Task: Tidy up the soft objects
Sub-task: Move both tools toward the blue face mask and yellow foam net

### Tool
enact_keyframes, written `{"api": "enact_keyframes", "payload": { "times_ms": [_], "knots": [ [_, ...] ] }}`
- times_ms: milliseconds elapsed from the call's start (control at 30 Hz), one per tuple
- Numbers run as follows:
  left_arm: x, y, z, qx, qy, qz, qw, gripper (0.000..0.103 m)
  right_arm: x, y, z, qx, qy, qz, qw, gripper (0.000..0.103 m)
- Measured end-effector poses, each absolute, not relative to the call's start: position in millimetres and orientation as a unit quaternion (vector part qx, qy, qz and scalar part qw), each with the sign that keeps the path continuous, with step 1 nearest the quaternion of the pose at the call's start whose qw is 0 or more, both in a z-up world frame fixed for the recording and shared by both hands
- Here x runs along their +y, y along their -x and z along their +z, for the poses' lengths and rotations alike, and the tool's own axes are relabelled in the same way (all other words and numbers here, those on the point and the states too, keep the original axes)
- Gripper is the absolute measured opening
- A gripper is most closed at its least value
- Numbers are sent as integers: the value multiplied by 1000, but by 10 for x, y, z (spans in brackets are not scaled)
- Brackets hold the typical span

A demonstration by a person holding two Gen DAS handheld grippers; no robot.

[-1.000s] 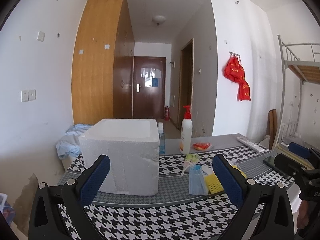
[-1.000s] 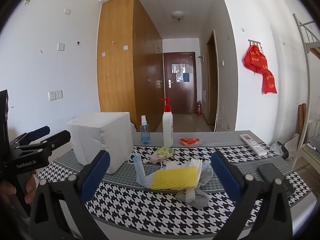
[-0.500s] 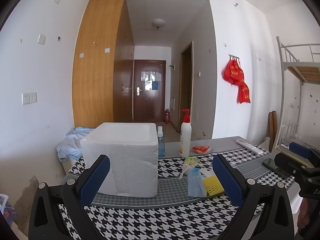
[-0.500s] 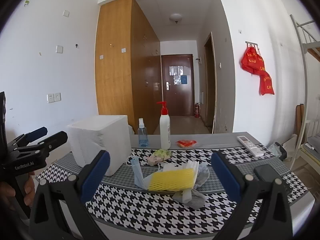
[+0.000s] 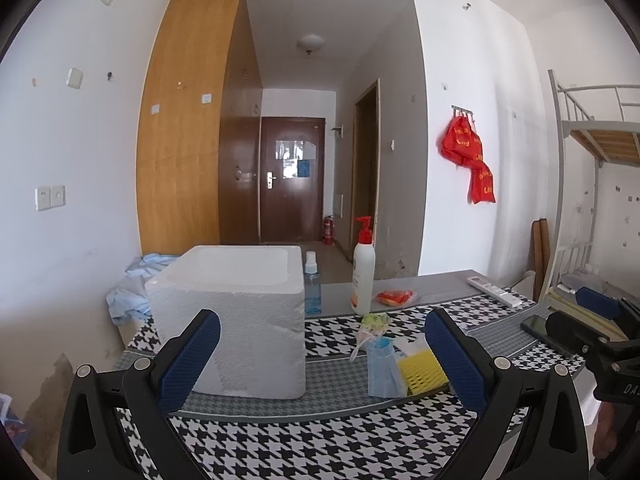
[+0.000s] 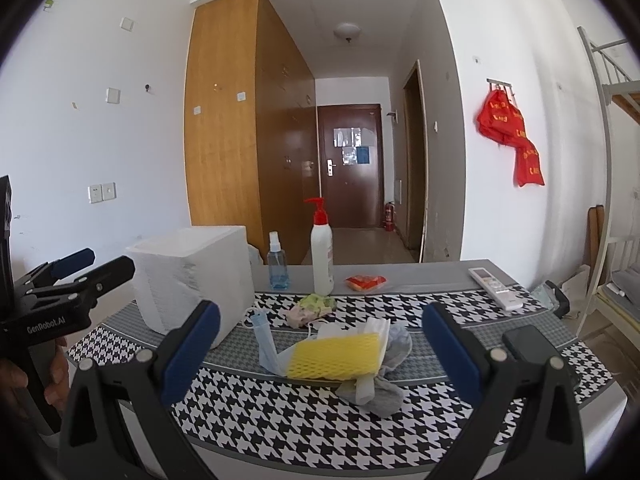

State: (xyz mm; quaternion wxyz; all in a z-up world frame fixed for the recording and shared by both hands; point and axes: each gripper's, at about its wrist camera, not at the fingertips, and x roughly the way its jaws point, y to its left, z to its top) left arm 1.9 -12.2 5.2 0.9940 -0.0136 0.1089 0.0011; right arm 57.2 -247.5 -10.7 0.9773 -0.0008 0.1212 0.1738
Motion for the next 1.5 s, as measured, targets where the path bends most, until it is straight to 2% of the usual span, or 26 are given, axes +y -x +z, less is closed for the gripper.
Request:
{"api": "enact_keyframes", "payload": {
  "times_ms": [267, 733, 1500],
  "knots": [
    [-189, -107, 100, 109, 15, -17, 994, 102, -2550, -609, -105, 118, -4, 162, 980, 102],
    [-449, -436, 30, 153, -5, -50, 987, 102, -2669, -825, -200, 143, 1, 134, 981, 102],
    [-673, -854, -337, 239, -12, -70, 968, 102, -2750, -1229, -496, 208, 2, 120, 971, 102]
  ]
}}
